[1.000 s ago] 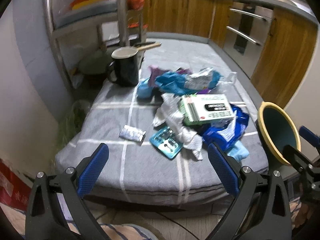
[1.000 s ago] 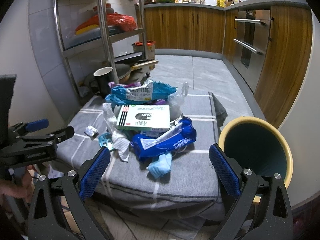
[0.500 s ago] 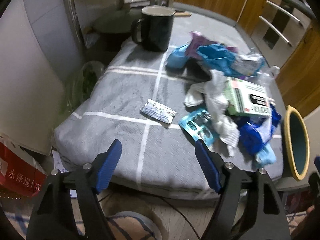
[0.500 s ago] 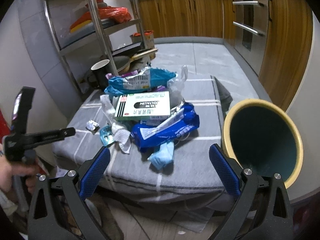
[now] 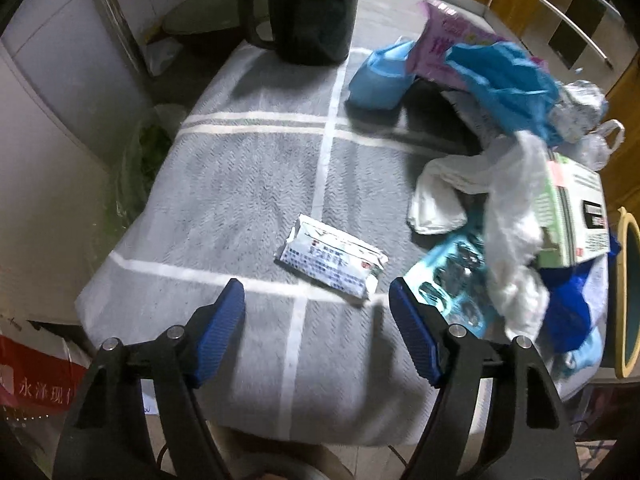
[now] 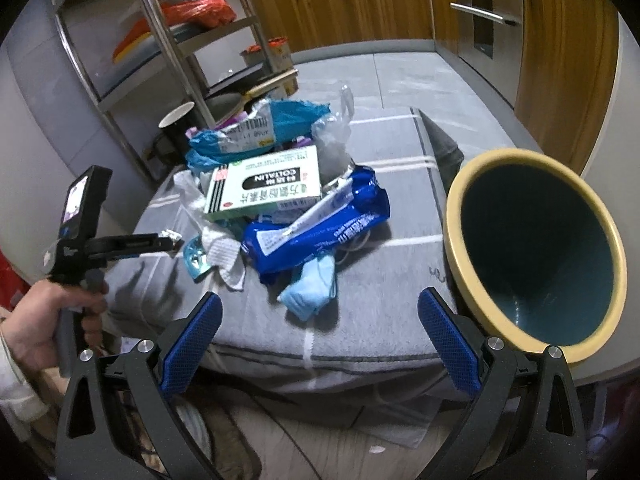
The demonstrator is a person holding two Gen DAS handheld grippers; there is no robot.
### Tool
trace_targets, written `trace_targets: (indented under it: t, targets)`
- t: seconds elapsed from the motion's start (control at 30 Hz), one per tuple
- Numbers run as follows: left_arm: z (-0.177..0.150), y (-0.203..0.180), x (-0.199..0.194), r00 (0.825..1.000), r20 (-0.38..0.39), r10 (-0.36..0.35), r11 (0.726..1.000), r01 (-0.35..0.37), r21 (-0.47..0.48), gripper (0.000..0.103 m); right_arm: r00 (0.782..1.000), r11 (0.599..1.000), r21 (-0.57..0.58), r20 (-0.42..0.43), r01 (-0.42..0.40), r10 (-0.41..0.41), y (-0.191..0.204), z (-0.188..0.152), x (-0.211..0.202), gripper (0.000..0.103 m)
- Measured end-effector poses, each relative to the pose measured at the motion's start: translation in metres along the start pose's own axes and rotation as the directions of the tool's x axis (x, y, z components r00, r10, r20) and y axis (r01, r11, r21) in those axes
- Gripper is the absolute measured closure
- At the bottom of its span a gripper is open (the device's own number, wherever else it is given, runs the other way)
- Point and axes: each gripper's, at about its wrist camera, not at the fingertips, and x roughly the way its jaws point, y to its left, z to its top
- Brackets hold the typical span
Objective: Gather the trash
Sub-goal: 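Move left gripper to the white sachet while right gripper approaches the light blue face mask, then close left gripper on the white sachet while right gripper closes on the face mask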
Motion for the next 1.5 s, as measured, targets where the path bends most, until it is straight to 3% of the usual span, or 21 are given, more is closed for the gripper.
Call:
trace_targets:
  t: [0.2,0.27,0.33,0.43,0.67,0.77,0.87,0.93,1.0,1.2,1.37,1.43,1.5]
  targets:
    - [0.006,-0.002,0.012,0.999,0.010,-0.038,0.999,0.038,0.034,0.051,0.999,1.000,-0.018,-0.051,-0.008,0.007,0.003,-0.001,0.022,0.010]
    - [0.006,-0.005,0.013,0.999,0.018,-0.031,0.998,0.030,0.061,0.066,0.998,1.000,-0.016,-0.070,-0.011,0.010,0.003,-0.001,0.031,0.017]
    - [0.006,-0.007,0.011,0.999,0.018,-0.041,0.997,0.040,0.060,0.088,0.996,1.000,-0.007,-0.088,-0.016,0.015,0.001,-0.002,0.040,0.024]
    - [0.005,0.000,0.009,0.997,0.022,-0.076,0.997,0.076,0.007,0.098,0.994,0.999,0.030,-0.109,-0.023,0.026,-0.005,-0.002,0.051,0.033]
    - [0.003,0.022,-0.002,0.988,0.047,-0.149,0.984,0.153,-0.094,0.101,0.986,0.990,0.126,-0.146,-0.064,0.083,-0.017,-0.004,0.072,0.060]
    - [-0.003,0.025,-0.007,0.983,0.053,-0.174,0.977,0.180,-0.113,0.101,0.983,0.983,0.158,-0.147,-0.090,0.114,-0.021,-0.005,0.076,0.061]
    - [-0.006,0.038,-0.008,0.966,0.069,-0.250,0.947,0.259,-0.191,0.099,0.981,0.980,0.172,-0.145,-0.102,0.128,-0.023,-0.005,0.074,0.061]
    - [-0.004,0.046,-0.005,0.954,0.089,-0.285,0.927,0.298,-0.227,0.082,0.980,0.978,0.179,-0.147,-0.107,0.134,-0.024,-0.006,0.074,0.061]
    - [-0.004,0.040,-0.008,0.948,0.112,-0.298,0.915,0.317,-0.249,0.075,0.979,0.976,0.188,-0.147,-0.109,0.137,-0.027,-0.008,0.074,0.061]
    - [0.007,0.044,0.006,0.943,0.122,-0.311,0.894,0.334,-0.300,0.072,0.979,0.977,0.180,-0.150,-0.113,0.140,-0.024,-0.007,0.075,0.061]
    - [0.015,0.035,0.017,0.960,0.117,-0.254,0.919,0.278,-0.280,0.072,0.979,0.981,0.158,-0.152,-0.113,0.137,-0.019,-0.008,0.076,0.062]
    - [0.018,0.027,0.017,0.969,0.111,-0.220,0.940,0.241,-0.242,0.074,0.978,0.981,0.154,-0.150,-0.120,0.144,-0.017,-0.008,0.076,0.069]
    - [0.019,0.019,0.016,0.980,0.102,-0.169,0.961,0.186,-0.203,0.083,0.978,0.980,0.148,-0.147,-0.130,0.151,-0.015,-0.007,0.075,0.075]
